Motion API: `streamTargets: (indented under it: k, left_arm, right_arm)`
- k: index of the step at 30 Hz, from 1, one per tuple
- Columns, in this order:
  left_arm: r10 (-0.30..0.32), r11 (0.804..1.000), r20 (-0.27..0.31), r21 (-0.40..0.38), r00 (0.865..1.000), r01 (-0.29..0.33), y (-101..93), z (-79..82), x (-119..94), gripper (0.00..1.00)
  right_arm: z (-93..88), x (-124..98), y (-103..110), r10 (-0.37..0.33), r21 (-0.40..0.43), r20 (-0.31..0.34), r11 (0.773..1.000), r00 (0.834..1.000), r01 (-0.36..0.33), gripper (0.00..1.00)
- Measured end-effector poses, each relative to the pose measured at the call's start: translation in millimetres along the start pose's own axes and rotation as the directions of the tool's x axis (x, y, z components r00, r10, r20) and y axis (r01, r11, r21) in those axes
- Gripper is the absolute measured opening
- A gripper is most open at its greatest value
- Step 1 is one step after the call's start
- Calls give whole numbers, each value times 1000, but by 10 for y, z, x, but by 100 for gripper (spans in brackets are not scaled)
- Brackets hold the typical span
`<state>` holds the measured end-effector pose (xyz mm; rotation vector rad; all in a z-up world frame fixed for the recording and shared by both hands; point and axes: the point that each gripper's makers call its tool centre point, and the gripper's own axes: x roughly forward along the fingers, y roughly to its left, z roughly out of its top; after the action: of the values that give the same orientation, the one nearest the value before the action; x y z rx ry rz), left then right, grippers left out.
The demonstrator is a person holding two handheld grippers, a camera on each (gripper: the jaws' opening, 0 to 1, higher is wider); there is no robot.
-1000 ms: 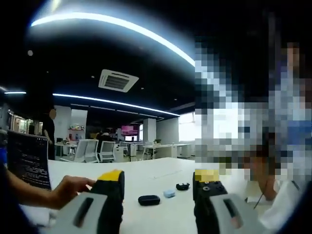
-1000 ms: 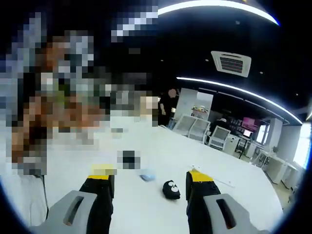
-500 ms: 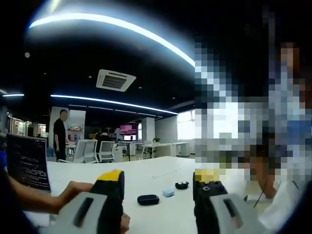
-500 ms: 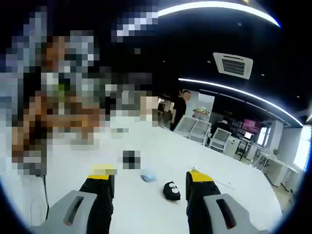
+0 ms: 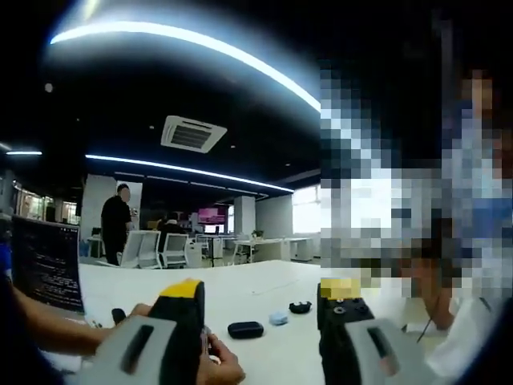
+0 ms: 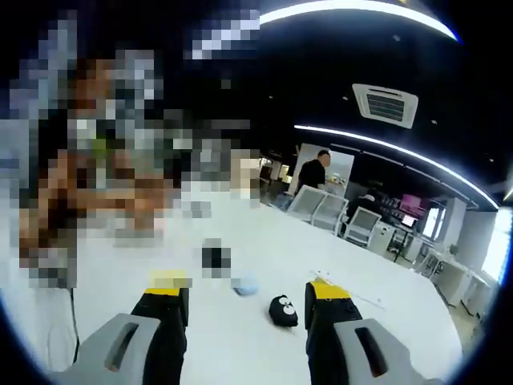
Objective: Pick up the earbuds from the table and place the earbuds into the earbud case
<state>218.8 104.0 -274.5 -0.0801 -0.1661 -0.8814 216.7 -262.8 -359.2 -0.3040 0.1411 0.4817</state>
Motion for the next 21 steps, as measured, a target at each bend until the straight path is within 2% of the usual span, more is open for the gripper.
streamTargets:
  k: [3, 9, 21]
  left_arm:
    - [9, 1000, -4, -6, 1000, -9, 19, -17, 4, 58]
    - [-11, 1000, -1, 6, 1000, 11, -77, 5, 48, 58]
    - [-14, 1000, -15, 8, 1000, 15, -100, -41, 66, 58]
  right_arm:
    - [12, -10, 30, 3, -22, -4, 1000, 1000, -3, 57]
    - [23, -40, 10, 7, -23, 4, 1000, 1000, -7, 56]
    - [38, -77, -12, -5, -25, 9, 1000, 1000, 5, 56]
